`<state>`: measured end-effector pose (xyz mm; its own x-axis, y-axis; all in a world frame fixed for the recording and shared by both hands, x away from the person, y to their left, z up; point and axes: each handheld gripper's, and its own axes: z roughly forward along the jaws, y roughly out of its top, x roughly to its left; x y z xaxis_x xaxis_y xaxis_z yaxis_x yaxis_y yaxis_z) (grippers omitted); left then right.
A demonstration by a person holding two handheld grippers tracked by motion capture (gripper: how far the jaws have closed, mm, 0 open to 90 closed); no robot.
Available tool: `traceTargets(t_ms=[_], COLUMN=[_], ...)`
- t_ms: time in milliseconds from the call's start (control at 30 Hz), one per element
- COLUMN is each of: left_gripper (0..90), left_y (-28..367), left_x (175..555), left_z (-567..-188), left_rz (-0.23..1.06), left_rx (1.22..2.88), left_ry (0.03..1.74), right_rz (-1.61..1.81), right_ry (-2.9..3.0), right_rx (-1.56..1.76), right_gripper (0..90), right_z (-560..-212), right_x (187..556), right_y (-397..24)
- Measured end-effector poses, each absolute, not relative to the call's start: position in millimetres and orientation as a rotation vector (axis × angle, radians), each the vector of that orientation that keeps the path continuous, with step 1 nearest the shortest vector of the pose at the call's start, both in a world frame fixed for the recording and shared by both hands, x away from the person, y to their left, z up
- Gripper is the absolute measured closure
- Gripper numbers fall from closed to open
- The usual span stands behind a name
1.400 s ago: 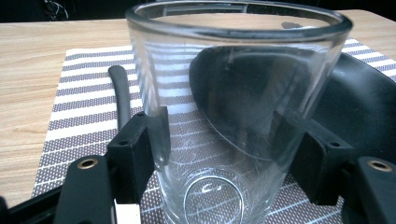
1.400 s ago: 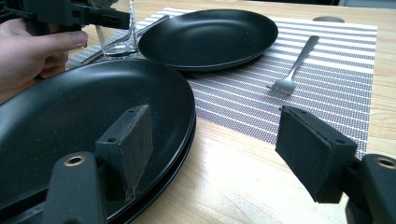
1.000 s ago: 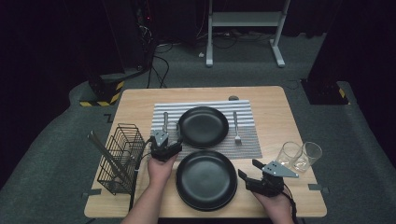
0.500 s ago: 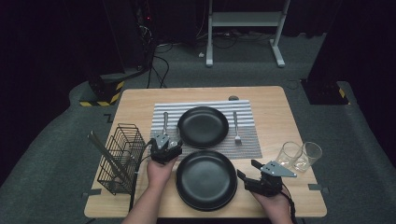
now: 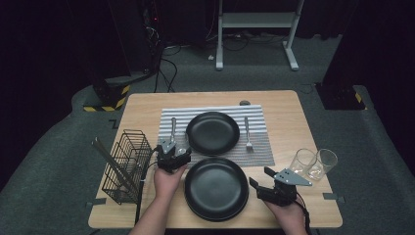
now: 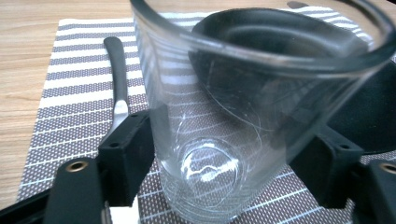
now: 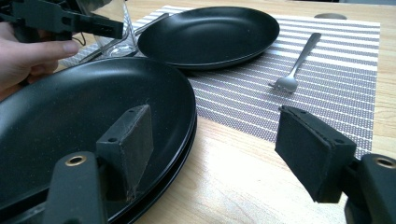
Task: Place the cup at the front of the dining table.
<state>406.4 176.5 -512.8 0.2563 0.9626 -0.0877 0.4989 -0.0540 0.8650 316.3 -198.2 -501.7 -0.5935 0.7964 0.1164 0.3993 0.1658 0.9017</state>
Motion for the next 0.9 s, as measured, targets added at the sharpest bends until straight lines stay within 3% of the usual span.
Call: traceTargets(t_ms=[900], left_gripper=[21.8], left_y=[175], left_x=[392], left_z=[-500], left_rz=[0.712], left_rx=[1.696], left_ry=[1.372], right_rz=[1.401], right_ry=[2.065], right_rx=[1.141], right_gripper=[27.1], right_z=[-503], right_x=[319], right_y=[-200])
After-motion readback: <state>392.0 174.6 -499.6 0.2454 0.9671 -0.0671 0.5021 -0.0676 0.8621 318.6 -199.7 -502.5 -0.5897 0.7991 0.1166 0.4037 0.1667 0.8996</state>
